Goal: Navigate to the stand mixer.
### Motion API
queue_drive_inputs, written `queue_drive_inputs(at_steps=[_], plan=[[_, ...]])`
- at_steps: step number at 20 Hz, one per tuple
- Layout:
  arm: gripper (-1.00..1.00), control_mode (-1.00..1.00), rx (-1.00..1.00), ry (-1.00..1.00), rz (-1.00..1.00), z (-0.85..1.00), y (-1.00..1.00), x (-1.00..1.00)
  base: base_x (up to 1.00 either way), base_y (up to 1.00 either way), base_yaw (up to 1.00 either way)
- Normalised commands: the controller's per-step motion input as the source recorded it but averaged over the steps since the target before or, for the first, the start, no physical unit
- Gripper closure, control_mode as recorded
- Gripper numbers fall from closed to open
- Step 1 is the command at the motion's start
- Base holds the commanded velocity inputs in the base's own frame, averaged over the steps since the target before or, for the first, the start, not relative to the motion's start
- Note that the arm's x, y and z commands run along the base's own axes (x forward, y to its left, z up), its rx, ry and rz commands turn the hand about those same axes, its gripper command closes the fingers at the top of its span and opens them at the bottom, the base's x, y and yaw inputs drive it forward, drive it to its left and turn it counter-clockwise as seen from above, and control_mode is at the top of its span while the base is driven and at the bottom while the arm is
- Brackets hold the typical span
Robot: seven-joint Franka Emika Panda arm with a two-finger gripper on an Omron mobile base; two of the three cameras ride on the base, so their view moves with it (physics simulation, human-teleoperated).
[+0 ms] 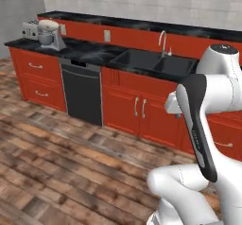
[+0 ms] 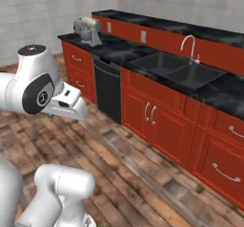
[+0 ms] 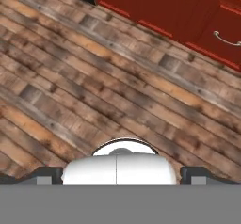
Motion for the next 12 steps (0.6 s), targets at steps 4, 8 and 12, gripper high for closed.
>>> queue_drive_inputs(at_steps=[4, 8, 12], plan=[[-1.00, 1.00, 0.00, 0.00, 0.00, 0.00, 0.00, 0.00, 0.11, 0.10, 0.76], [-1.00, 1.00, 0.00, 0.00, 0.00, 0.00, 0.00, 0.00, 0.62, 0.30, 0.27], [-1.00, 1.00, 0.00, 0.00, 0.00, 0.00, 0.00, 0.00, 0.70, 0.51, 0.01]])
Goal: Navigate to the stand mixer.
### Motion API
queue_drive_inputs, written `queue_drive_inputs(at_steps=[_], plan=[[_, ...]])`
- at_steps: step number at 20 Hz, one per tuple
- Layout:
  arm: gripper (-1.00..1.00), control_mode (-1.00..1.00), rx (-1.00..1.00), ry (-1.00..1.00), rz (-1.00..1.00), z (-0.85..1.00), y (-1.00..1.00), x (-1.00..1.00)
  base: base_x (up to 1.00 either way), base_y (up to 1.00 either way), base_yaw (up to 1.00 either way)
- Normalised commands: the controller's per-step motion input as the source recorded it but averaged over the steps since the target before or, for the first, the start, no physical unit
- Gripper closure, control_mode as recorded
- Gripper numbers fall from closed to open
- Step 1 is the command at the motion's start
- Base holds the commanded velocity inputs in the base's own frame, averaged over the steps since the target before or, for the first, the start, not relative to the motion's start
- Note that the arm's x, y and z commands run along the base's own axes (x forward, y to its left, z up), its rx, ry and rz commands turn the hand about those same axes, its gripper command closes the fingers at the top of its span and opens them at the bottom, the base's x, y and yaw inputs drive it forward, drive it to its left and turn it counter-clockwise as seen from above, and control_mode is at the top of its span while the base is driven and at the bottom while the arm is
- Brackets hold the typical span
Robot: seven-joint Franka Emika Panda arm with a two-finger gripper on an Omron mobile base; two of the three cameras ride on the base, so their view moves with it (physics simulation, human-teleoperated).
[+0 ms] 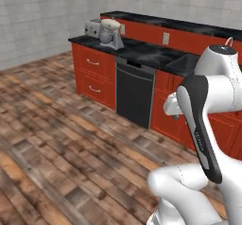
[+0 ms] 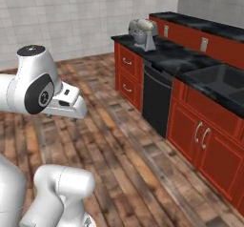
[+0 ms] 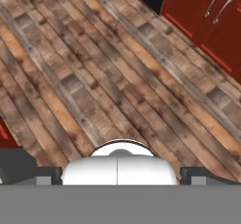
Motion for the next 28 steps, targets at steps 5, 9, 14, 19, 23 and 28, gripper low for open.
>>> queue_drive_inputs(at_steps=[5, 9, 14, 19, 23, 28], plan=[[-1.00, 1.00, 0.00, 0.00, 0.00, 0.00, 0.00, 0.00, 0.73, 0.50, 0.01], [-1.00, 1.00, 0.00, 0.00, 0.00, 0.00, 0.00, 0.00, 0.57, 0.77, 0.15], [-1.00, 1.00, 0.00, 0.00, 0.00, 0.00, 0.00, 0.00, 0.24, 0.49, 0.70], [-1.00, 1.00, 0.00, 0.00, 0.00, 0.00, 0.00, 0.00, 0.22, 0.07, 0.85], [-1.00, 1.00, 0.00, 0.00, 0.00, 0.00, 0.00, 0.00, 0.59, 0.00, 0.41], [-1.00, 1.00, 0.00, 0.00, 0.00, 0.00, 0.00, 0.00, 0.96, 0.00, 0.00]])
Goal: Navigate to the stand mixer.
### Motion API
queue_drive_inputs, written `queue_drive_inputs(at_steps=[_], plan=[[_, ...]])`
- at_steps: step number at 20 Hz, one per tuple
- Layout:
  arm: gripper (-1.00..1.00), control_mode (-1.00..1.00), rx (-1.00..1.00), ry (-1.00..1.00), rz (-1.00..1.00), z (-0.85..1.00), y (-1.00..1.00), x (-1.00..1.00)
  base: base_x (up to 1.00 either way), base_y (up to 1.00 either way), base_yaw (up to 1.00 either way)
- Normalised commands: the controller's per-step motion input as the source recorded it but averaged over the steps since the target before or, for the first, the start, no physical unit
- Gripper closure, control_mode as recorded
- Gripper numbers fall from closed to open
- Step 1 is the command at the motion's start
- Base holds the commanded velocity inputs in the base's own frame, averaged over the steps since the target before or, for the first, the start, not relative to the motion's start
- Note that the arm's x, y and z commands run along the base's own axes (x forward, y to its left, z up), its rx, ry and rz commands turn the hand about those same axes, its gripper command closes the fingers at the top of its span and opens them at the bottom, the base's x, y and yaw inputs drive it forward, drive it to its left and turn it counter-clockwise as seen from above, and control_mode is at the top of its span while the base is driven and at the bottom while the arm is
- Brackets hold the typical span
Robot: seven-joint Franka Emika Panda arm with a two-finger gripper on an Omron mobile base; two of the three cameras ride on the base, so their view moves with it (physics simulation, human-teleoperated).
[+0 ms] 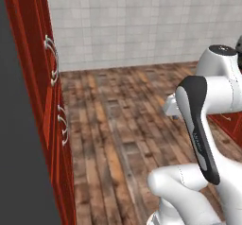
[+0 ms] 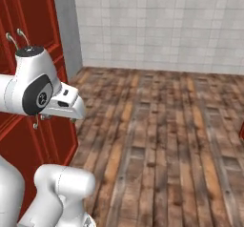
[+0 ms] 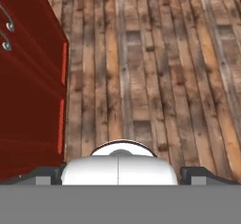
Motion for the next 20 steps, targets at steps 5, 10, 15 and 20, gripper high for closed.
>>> queue_drive_inputs(at_steps=[5, 10, 15, 20], plan=[[-1.00, 1.00, 0.00, 0.00, 0.00, 0.00, 0.00, 0.00, 1.00, -0.06, -0.12], [-1.00, 1.00, 0.00, 0.00, 0.00, 0.00, 0.00, 0.00, 1.00, -0.49, -0.30], [-1.00, 1.00, 0.00, 0.00, 0.00, 0.00, 0.00, 0.00, 0.79, -0.38, -0.48], [-1.00, 1.00, 0.00, 0.00, 0.00, 0.00, 0.00, 0.00, 0.49, -0.14, -0.64]])
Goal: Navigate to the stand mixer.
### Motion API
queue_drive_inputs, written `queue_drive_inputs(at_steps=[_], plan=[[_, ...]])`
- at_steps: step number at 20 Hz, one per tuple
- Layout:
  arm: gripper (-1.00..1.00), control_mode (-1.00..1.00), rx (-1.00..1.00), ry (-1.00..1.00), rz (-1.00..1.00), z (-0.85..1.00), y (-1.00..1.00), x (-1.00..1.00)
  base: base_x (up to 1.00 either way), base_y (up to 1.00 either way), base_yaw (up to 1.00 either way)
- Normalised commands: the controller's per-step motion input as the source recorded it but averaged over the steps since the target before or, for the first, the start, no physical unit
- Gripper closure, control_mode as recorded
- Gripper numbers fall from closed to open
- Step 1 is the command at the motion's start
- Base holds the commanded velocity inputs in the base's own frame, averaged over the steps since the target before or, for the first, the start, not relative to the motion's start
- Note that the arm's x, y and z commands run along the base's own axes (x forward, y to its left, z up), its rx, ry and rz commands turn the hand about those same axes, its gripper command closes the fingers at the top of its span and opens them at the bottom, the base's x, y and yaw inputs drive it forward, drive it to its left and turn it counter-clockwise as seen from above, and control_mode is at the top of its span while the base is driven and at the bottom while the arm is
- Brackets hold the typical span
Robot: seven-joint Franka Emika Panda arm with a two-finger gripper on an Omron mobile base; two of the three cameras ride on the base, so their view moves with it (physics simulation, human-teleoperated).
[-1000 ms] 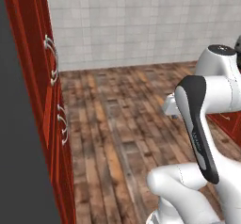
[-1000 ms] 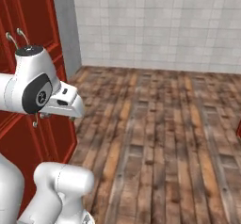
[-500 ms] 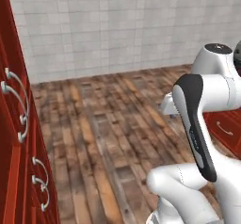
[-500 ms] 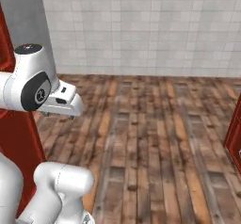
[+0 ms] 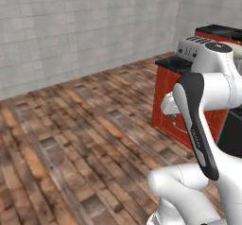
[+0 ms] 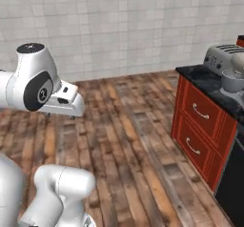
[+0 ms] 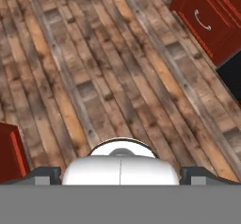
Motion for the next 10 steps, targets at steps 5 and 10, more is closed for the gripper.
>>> queue_drive_inputs(at_steps=[5, 10], plan=[[-1.00, 1.00, 0.00, 0.00, 0.00, 0.00, 0.00, 0.00, 0.24, 0.00, -0.75], [-1.00, 1.00, 0.00, 0.00, 0.00, 0.00, 0.00, 0.00, 0.25, 0.00, -0.76]])
